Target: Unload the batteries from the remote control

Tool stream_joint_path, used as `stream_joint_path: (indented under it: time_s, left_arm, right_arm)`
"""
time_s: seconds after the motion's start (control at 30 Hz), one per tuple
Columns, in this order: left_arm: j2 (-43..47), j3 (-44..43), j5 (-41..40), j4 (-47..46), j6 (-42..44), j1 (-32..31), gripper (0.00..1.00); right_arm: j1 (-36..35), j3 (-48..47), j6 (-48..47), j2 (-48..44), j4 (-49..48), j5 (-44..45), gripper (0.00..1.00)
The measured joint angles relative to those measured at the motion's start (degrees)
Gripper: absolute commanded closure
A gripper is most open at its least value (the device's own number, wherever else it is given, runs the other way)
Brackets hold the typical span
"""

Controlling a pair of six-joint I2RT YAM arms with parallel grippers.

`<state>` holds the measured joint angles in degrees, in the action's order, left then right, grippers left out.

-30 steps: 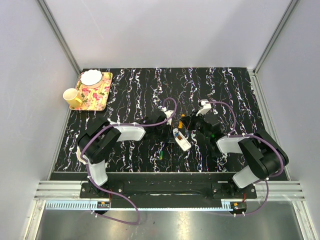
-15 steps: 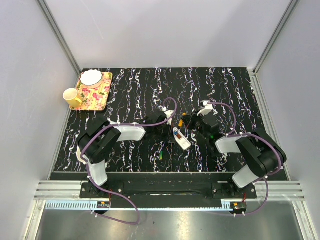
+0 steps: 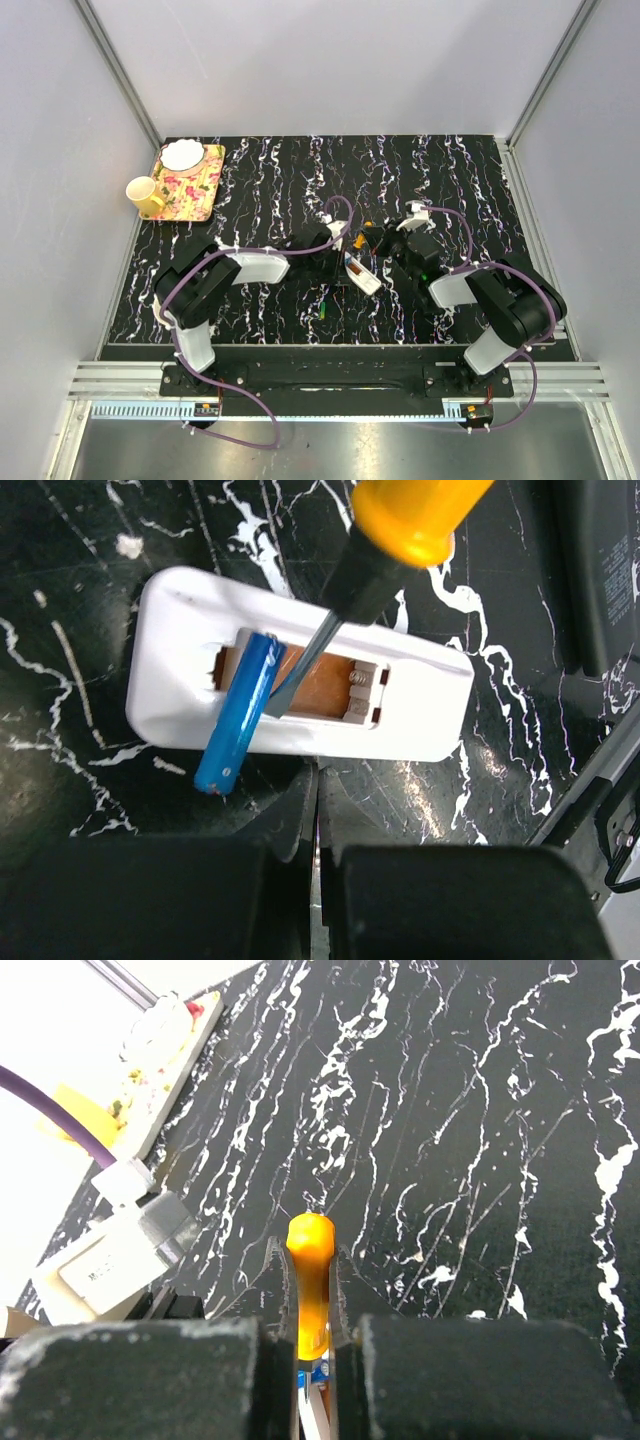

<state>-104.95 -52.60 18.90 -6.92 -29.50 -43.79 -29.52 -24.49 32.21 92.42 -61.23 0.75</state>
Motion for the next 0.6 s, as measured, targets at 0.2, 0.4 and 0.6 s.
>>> stream_joint_path:
  time_s: [0.2,0.4,0.6]
  left_arm:
    - [4.11,4.11,-0.48,-0.96,0.39,1.14,0.71]
    - [10.71,5.51,-1.38,-1.07,1.18,2.38,0.58]
    - [13.11,5.73,-1.90,-1.88,1.44,3.26,0.57]
  right_arm:
    - [-0.07,-0.02,0.70,0.13,-2.19,-0.35,1.00]
    - [-0.17,-0.85,1.03,2.97,-3.58,-0.33,1.00]
    - [-0.39,-1.90,0.68,3.45,-3.37,-0.35,1.00]
